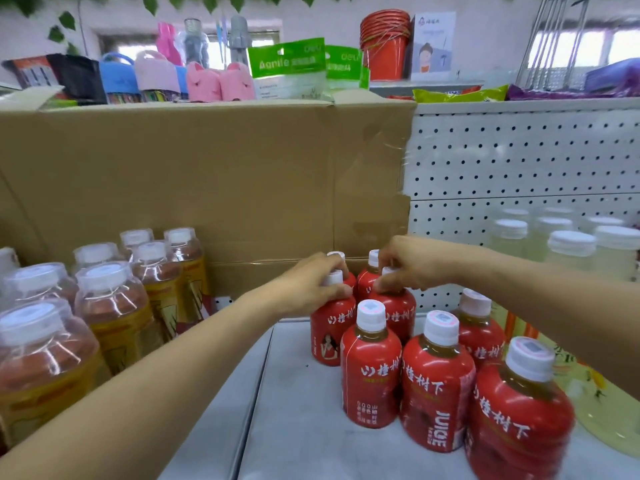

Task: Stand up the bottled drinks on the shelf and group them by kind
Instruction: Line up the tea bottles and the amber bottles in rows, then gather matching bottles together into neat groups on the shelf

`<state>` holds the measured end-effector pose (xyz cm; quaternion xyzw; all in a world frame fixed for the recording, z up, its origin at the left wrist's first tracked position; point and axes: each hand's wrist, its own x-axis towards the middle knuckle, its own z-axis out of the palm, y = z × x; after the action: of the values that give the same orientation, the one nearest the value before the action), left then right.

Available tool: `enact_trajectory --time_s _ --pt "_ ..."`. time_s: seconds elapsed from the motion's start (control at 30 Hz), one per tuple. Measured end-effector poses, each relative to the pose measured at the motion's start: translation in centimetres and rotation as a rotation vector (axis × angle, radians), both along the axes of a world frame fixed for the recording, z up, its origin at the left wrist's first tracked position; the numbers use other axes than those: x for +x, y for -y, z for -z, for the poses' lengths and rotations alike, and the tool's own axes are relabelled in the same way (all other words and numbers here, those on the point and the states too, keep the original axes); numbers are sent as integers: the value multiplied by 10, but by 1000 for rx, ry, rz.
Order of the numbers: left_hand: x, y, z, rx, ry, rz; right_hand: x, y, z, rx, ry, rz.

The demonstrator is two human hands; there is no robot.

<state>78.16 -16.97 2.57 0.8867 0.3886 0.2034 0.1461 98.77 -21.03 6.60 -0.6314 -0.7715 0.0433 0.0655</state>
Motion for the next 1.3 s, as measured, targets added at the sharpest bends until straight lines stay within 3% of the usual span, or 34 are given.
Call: enact_trajectory --time_s 0.57,0.7,0.77,0.87,0.93,1.03,1.3 --pt "4 6 5 2 87 -70 -2 3 1 -37 12 -16" --pt "1 40 1 239 256 -147 4 37 -16 -12 -122 -26" --pt "3 66 1 188 212 -39 8 59 -23 24 -188 -75" --pt "10 83 10 11 78 91 10 88 -24 -250 -74 -159" --pt "10 82 12 19 77 89 9 98 -20 -358 49 -156" --pt "-2 77 8 135 84 71 8 96 -16 -271 42 -162" --pt "-12 79 9 109 163 86 2 83 -8 -209 -35 -175"
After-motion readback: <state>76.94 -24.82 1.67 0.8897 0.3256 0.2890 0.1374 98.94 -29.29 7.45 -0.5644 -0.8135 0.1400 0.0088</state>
